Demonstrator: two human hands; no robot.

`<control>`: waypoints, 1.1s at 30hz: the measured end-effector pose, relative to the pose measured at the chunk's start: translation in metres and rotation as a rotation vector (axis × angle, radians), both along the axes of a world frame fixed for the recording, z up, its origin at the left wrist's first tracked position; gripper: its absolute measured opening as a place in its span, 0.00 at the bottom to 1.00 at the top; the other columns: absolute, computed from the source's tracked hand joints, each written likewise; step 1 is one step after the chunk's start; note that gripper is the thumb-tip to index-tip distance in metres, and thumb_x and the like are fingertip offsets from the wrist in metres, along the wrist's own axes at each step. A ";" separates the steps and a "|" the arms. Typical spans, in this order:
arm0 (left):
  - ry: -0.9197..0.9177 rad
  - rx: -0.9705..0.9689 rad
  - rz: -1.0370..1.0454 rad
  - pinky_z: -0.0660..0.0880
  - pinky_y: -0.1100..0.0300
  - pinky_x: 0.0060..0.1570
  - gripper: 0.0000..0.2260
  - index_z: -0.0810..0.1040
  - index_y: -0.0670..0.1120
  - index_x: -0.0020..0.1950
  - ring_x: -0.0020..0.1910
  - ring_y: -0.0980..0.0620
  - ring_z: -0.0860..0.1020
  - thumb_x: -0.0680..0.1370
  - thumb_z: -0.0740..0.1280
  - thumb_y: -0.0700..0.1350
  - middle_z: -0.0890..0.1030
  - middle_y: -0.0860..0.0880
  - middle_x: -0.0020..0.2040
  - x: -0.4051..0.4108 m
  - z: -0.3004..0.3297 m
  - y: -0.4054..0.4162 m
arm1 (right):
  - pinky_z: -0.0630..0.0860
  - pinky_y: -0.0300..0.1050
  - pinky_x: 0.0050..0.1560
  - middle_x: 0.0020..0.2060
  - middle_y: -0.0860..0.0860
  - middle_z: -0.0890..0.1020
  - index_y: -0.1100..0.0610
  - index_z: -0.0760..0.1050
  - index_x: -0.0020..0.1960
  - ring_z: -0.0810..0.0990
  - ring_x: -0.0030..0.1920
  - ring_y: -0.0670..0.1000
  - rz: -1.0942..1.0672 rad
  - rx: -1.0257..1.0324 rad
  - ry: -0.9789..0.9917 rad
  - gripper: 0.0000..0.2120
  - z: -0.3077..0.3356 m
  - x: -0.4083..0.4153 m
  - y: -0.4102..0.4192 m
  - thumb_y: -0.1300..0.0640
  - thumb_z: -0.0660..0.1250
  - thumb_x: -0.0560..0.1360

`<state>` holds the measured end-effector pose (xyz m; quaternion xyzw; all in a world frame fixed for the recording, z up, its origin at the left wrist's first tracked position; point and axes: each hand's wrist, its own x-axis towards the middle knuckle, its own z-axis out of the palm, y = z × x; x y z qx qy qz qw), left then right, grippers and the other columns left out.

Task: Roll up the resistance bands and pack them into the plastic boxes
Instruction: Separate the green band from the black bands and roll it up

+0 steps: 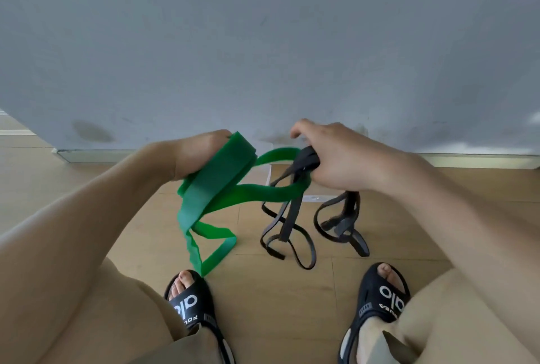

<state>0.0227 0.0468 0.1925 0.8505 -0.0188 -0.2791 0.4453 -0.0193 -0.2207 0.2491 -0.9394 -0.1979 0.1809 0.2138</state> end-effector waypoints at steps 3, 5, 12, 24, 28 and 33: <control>0.121 0.041 -0.224 0.59 0.62 0.26 0.03 0.69 0.45 0.31 0.26 0.51 0.62 0.64 0.59 0.44 0.66 0.47 0.27 -0.019 0.011 -0.031 | 0.73 0.36 0.36 0.39 0.43 0.81 0.52 0.79 0.57 0.79 0.39 0.45 -0.207 0.373 -0.147 0.17 -0.001 0.004 0.003 0.67 0.68 0.72; 0.214 0.096 -0.331 0.56 0.61 0.27 0.07 0.66 0.46 0.25 0.25 0.51 0.58 0.64 0.60 0.42 0.62 0.47 0.25 -0.025 0.008 -0.042 | 0.70 0.35 0.33 0.32 0.40 0.80 0.52 0.81 0.49 0.76 0.32 0.42 -0.397 0.679 -0.180 0.14 0.007 0.011 0.000 0.68 0.67 0.69; 0.193 0.407 -0.342 0.66 0.59 0.32 0.12 0.72 0.46 0.30 0.29 0.48 0.65 0.73 0.68 0.45 0.71 0.48 0.28 -0.021 -0.015 -0.037 | 0.56 0.39 0.26 0.26 0.48 0.70 0.59 0.76 0.44 0.60 0.22 0.47 -0.641 1.315 -0.259 0.15 0.043 0.020 -0.040 0.73 0.59 0.66; 0.393 0.343 -0.360 0.54 0.58 0.29 0.18 0.68 0.46 0.27 0.25 0.50 0.57 0.78 0.60 0.43 0.62 0.49 0.25 -0.031 -0.017 -0.039 | 0.58 0.38 0.27 0.31 0.48 0.67 0.60 0.75 0.43 0.55 0.25 0.46 -0.775 1.868 0.118 0.14 0.055 0.027 -0.096 0.69 0.51 0.75; 0.404 0.242 -0.323 0.55 0.58 0.28 0.19 0.67 0.45 0.28 0.24 0.50 0.58 0.79 0.58 0.43 0.63 0.48 0.26 -0.031 -0.012 -0.034 | 0.60 0.38 0.28 0.30 0.49 0.71 0.62 0.73 0.44 0.57 0.25 0.46 -1.015 1.984 0.066 0.10 0.043 0.038 -0.121 0.68 0.53 0.76; 0.366 0.260 -0.292 0.55 0.58 0.29 0.18 0.67 0.45 0.27 0.25 0.50 0.57 0.79 0.58 0.42 0.63 0.48 0.26 -0.033 -0.004 -0.016 | 0.56 0.39 0.25 0.30 0.48 0.63 0.58 0.73 0.39 0.54 0.24 0.45 -0.881 1.673 0.041 0.15 0.041 0.035 -0.103 0.71 0.51 0.71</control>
